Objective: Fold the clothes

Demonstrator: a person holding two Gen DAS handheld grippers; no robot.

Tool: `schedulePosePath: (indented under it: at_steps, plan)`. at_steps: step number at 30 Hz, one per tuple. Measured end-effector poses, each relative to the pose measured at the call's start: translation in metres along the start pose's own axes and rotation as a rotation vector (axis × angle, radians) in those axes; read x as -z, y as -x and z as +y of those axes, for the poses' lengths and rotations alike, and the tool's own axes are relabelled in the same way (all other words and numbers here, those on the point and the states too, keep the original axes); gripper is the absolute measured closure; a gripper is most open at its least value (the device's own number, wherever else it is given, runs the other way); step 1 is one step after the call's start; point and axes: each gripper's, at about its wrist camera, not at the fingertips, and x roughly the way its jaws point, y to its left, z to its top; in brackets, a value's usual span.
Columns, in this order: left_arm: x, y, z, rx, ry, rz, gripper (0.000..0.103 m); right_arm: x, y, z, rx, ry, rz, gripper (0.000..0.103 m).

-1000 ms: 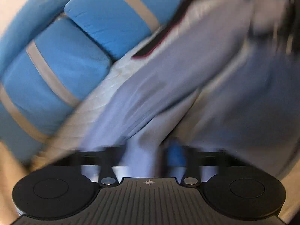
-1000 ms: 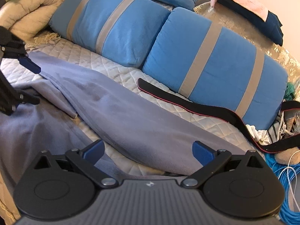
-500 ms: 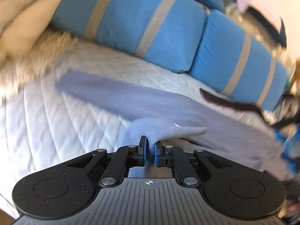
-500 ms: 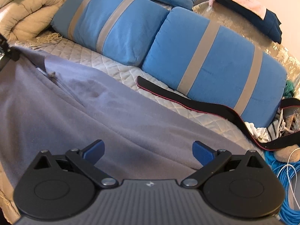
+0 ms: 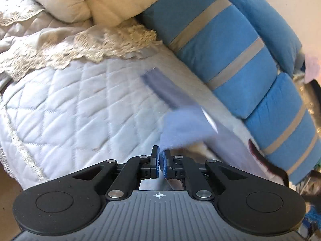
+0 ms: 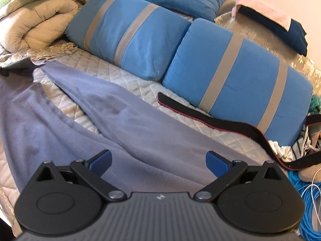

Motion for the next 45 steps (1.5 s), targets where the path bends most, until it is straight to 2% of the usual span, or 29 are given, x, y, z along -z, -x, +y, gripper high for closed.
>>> schedulePosePath:
  at_steps: [3, 5, 6, 8, 12, 15, 19, 22, 25, 28, 29, 30, 31, 34, 39, 45]
  plan:
    - [0.005, 0.000, 0.002, -0.042, -0.107, 0.004, 0.098, 0.000, 0.001, 0.002, 0.014, 0.009, -0.012, 0.000]
    - [0.005, 0.002, 0.005, -0.026, -0.142, -0.014, 0.095, 0.003, 0.000, 0.005, 0.025, 0.025, -0.004, 0.000]
    - [0.005, 0.001, 0.008, -0.019, -0.139, -0.018, 0.093, 0.004, -0.001, 0.006, 0.031, 0.033, 0.000, 0.000]
    - [0.002, 0.001, 0.015, -0.021, -0.114, -0.029, 0.082, 0.008, -0.003, 0.009, 0.039, 0.049, 0.009, 0.000]
    - [-0.003, 0.000, 0.031, -0.036, -0.061, -0.065, 0.079, 0.013, -0.002, 0.013, 0.039, 0.084, -0.006, 0.000]
    - [-0.007, -0.005, 0.052, -0.014, 0.067, -0.079, 0.077, 0.016, 0.001, 0.017, 0.043, 0.111, -0.035, 0.000]
    - [-0.014, -0.014, 0.084, 0.087, 0.268, -0.092, 0.077, 0.020, 0.005, 0.019, 0.042, 0.124, -0.063, 0.000]
    - [-0.024, -0.022, 0.094, 0.113, 0.331, -0.097, 0.077, 0.023, 0.009, 0.020, 0.041, 0.129, -0.091, 0.000]
    - [-0.029, -0.030, 0.105, 0.159, 0.424, -0.092, 0.077, 0.027, 0.020, 0.022, 0.061, 0.150, -0.160, 0.000]
    - [-0.025, -0.040, 0.121, 0.239, 0.557, -0.103, 0.078, 0.033, 0.038, 0.022, 0.077, 0.160, -0.251, 0.000]
    - [-0.023, -0.042, 0.125, 0.255, 0.586, -0.110, 0.081, 0.035, 0.045, 0.021, 0.070, 0.165, -0.282, 0.000]
    - [-0.023, -0.041, 0.124, 0.245, 0.575, -0.111, 0.085, 0.037, 0.051, 0.020, 0.061, 0.174, -0.306, 0.000]
    - [-0.022, -0.040, 0.124, 0.234, 0.564, -0.112, 0.097, 0.037, 0.056, 0.019, 0.051, 0.189, -0.325, 0.000]
    - [-0.022, -0.037, 0.123, 0.203, 0.531, -0.115, 0.099, 0.038, 0.066, 0.011, 0.028, 0.263, -0.365, 0.000]
    - [-0.027, -0.027, 0.122, 0.169, 0.481, -0.118, 0.099, 0.029, 0.067, -0.021, 0.052, 0.449, -0.372, 0.000]
    - [-0.033, -0.019, 0.121, 0.156, 0.450, -0.102, 0.099, 0.032, 0.054, -0.097, 0.073, 0.524, -0.268, 0.000]
